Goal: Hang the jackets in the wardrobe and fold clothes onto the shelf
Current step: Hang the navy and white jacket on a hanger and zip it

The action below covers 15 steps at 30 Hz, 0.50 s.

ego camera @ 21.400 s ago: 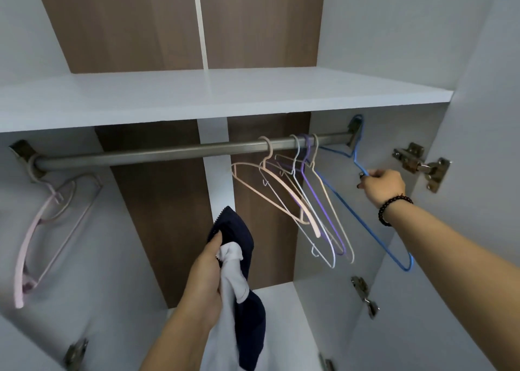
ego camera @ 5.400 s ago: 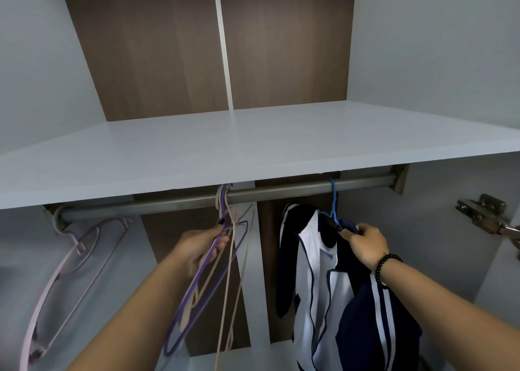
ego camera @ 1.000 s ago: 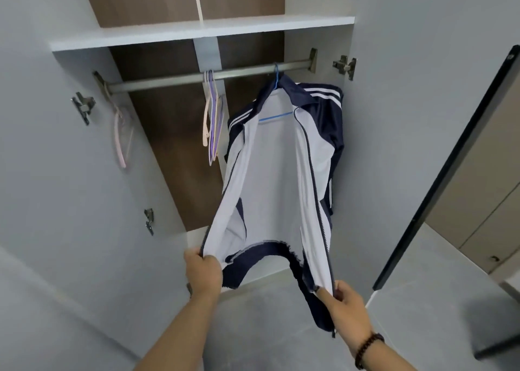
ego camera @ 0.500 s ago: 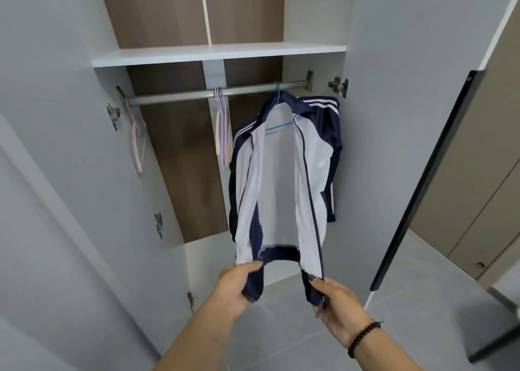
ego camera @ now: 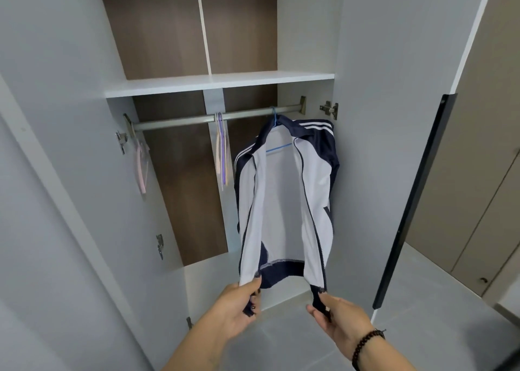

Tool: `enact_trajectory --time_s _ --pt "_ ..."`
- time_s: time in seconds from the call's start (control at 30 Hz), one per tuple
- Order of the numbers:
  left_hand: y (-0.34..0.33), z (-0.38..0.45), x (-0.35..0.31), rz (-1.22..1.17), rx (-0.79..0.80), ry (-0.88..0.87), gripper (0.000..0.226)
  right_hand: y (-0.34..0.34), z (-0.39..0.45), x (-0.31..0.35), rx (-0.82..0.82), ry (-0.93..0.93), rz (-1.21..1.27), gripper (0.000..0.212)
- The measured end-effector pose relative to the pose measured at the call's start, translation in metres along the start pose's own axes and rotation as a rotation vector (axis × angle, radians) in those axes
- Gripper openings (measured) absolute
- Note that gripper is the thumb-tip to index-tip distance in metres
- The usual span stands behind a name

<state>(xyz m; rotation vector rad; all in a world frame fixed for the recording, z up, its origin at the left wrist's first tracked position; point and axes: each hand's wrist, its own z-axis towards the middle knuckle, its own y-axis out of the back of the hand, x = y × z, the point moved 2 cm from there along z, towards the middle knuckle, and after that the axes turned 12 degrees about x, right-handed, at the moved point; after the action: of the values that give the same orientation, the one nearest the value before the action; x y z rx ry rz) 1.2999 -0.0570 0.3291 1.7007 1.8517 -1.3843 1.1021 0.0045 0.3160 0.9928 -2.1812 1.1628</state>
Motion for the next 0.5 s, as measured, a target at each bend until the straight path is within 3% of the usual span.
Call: enact_trajectory --time_s 0.13,0.27,0.4,0.5 --pt "0.003 0.006 -0.006 0.027 -0.039 -0.118 0.025 -0.003 0.007 0.006 0.078 -0.024 0.061 0.020" --pt "0.001 0.007 -0.003 -0.276 -0.040 -0.234 0.047 0.000 0.017 0.002 0.054 -0.048 0.098 0.020" --pt "0.002 0.005 0.008 -0.242 -0.058 -0.377 0.020 0.005 0.015 -0.008 0.011 -0.079 0.166 0.011" --pt "0.000 0.005 0.014 -0.197 -0.024 -0.358 0.023 0.008 0.014 -0.011 -0.015 -0.042 0.209 0.005"
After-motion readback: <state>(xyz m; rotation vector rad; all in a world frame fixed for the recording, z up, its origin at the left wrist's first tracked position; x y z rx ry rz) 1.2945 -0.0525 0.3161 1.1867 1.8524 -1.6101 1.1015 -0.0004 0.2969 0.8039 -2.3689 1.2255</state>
